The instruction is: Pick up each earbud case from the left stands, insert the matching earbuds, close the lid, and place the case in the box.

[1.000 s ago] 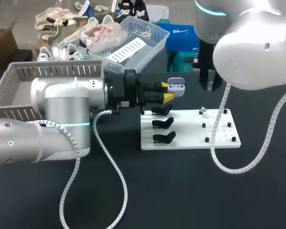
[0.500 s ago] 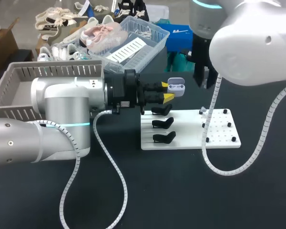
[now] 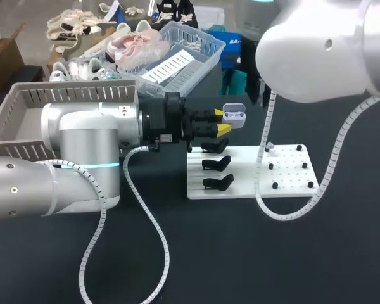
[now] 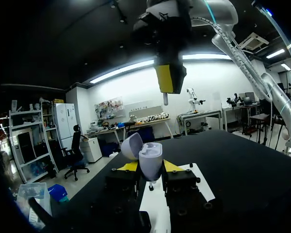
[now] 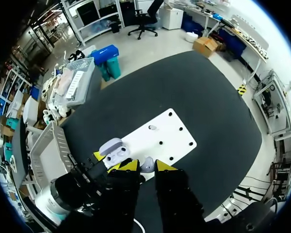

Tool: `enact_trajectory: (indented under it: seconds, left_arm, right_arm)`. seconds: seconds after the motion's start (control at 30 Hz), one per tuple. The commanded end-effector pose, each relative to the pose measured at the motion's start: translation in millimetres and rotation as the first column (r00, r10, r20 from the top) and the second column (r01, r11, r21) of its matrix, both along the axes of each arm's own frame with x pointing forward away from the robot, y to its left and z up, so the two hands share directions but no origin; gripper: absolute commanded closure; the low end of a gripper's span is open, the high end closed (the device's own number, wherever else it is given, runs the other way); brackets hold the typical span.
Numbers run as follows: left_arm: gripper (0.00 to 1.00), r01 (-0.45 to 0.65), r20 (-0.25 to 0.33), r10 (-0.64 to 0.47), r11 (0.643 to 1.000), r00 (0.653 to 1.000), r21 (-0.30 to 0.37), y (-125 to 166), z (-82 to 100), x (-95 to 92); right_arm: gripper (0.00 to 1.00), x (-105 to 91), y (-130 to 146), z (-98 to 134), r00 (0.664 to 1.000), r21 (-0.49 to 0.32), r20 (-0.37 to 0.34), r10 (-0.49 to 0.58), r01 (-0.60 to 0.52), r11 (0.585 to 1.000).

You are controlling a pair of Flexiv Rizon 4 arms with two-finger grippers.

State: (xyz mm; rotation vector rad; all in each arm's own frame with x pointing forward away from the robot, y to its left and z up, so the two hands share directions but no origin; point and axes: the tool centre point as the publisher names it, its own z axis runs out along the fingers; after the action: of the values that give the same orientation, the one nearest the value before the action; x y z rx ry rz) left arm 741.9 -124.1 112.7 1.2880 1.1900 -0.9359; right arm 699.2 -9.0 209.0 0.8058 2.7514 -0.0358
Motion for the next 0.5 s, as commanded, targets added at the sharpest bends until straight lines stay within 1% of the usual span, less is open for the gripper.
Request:
enact_trajectory:
  seconds: [0.03,0.17,0.3,0.5]
  left_arm:
    - [1.0,-0.004,0.002,0.004,1.0,1.0,-0.002,0,-0.6,-0.4]
    - [1.0,-0.004,0.002,0.004,1.0,1.0,-0.002,0,-0.6,-0.4]
    - [1.0,-0.004,0.002,0.004,1.0,1.0,-0.002,0,-0.6,-0.4]
    - [1.0,-0.004,0.002,0.004,1.0,1.0,-0.002,0,-0.6,-0.4]
  right_arm:
    - [1.0,11.5,9,-3,1.0,-0.005,-0.026,-0.008,0.008,1.0]
    - [1.0,14.0,15,-2,0.999,0.008,-0.031,-0.042,0.042,0.999]
    - [1.0,18.0,19,-6,0.997,0.026,-0.044,-0.062,0.063,0.998]
    - [1.0,21.8,24,-9,0.997,0.005,-0.038,-0.062,0.062,0.998]
